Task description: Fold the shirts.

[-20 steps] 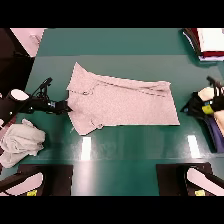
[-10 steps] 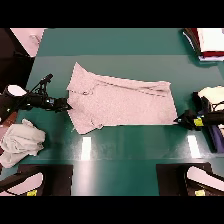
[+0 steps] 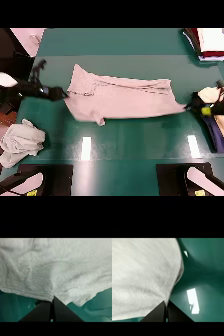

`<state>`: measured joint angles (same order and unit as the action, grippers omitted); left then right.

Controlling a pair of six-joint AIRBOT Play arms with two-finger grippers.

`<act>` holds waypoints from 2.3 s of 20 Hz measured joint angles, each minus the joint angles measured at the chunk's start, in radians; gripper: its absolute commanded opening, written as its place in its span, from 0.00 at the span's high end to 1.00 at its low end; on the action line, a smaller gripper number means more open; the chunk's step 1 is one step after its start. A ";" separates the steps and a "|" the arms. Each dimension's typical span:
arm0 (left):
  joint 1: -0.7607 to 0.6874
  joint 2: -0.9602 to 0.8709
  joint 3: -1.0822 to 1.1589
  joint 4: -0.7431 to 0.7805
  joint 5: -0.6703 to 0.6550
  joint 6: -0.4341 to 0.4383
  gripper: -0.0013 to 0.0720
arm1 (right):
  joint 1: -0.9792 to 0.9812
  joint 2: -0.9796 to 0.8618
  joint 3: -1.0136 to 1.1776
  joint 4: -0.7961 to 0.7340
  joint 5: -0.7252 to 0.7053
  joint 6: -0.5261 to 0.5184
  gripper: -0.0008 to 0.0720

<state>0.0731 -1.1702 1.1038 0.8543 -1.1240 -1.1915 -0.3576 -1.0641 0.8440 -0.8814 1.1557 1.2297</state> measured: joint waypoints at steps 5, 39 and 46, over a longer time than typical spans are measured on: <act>0.000 0.089 0.478 0.000 -0.052 -0.012 0.95 | 0.000 0.154 0.377 0.089 0.022 0.022 0.97; -0.001 -0.307 0.281 -0.017 0.045 0.030 0.95 | 0.274 -0.553 0.816 -0.309 0.370 0.261 0.98; -0.001 -0.386 0.341 -0.048 0.331 0.176 0.95 | 0.341 -0.713 1.001 -0.390 0.180 0.269 0.98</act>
<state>0.0723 -1.5562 1.4452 0.8059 -0.7929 -1.0153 -0.0166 -1.7771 1.8454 -1.2716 1.3357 1.4982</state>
